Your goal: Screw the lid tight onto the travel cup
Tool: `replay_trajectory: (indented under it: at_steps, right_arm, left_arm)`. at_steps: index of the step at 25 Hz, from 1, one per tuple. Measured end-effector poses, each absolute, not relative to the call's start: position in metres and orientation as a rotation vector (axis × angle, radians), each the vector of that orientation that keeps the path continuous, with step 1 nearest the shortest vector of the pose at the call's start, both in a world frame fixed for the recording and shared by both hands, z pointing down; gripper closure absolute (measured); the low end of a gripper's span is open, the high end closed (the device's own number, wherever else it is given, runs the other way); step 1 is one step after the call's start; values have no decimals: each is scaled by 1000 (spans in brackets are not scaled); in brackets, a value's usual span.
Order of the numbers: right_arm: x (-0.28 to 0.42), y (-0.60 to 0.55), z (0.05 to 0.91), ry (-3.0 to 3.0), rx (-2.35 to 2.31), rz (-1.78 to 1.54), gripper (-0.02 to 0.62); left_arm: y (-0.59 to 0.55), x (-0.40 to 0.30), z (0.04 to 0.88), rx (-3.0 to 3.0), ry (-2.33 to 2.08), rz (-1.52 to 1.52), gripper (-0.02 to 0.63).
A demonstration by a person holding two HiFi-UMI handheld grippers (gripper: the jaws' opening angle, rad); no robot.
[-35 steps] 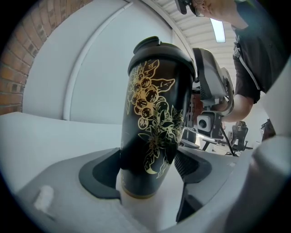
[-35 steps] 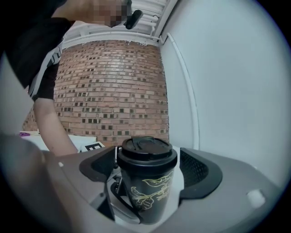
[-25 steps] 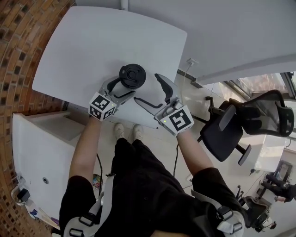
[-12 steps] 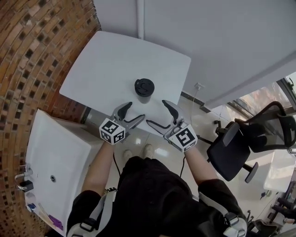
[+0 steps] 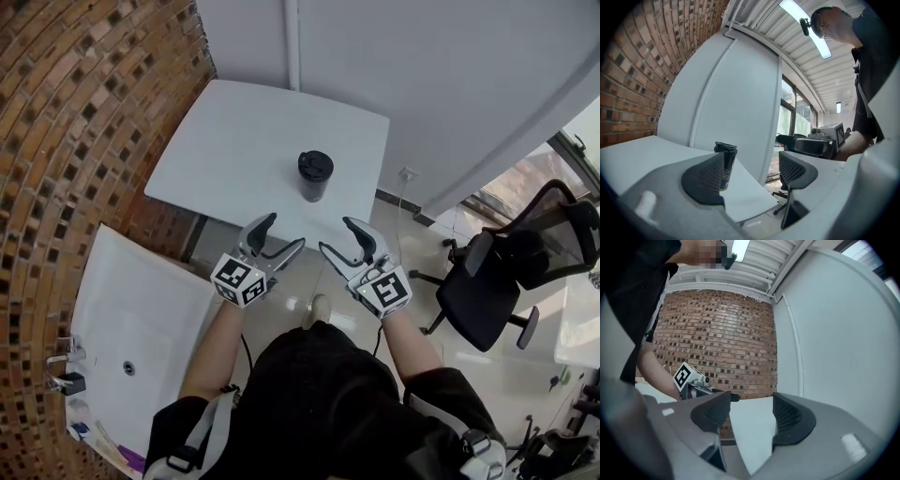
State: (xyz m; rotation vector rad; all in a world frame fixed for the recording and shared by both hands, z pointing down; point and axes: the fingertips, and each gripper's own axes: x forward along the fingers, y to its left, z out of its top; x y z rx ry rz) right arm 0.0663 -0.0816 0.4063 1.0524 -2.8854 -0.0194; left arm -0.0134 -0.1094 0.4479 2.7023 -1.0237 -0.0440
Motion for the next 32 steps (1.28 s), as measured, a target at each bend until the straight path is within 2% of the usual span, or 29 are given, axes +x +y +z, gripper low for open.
replay_trajectory:
  at_steps: [4, 6, 8, 10, 18, 27, 29, 32]
  right_arm:
    - [39, -43, 397, -2888, 1123, -21, 342]
    - [26, -25, 390, -2870, 1134, -73, 348]
    - [14, -8, 382, -2856, 1142, -124, 368]
    - [4, 6, 373, -2861, 1155, -147, 391]
    - [23, 46, 349, -2897, 1255, -86, 419]
    - [54, 68, 344, -2937, 1193, -48, 452]
    - [61, 76, 341, -2984, 1224, 26, 511]
    - [71, 82, 348, -2994, 1252, 77, 546]
  left_arm:
    - [-73, -41, 436, 2709, -1025, -52, 241]
    - [-55, -57, 431, 2719, -1066, -46, 442]
    - [-39, -72, 428, 2721, -1104, -40, 451]
    - [-26, -84, 426, 2696, -1129, -45, 598]
    - [19, -98, 401, 2697, -1135, -56, 604]
    - [57, -68, 370, 2777, -1143, -90, 604]
    - [68, -64, 371, 2787, -1139, -101, 604]
    - [80, -61, 373, 2793, -1165, -118, 604]
